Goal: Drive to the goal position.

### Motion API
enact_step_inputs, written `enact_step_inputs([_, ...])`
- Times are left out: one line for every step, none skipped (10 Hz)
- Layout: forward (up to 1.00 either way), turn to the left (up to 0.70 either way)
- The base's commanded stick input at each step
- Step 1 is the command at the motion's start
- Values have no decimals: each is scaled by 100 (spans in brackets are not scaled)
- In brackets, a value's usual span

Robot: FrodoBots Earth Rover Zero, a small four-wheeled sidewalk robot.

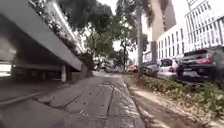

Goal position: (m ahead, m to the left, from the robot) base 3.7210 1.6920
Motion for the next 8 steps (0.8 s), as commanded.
enact_step_inputs([70,0])
enact_step_inputs([70,0])
enact_step_inputs([70,0])
enact_step_inputs([70,0])
enact_step_inputs([70,0])
enact_step_inputs([70,0])
enact_step_inputs([64,0])
enact_step_inputs([45,0])
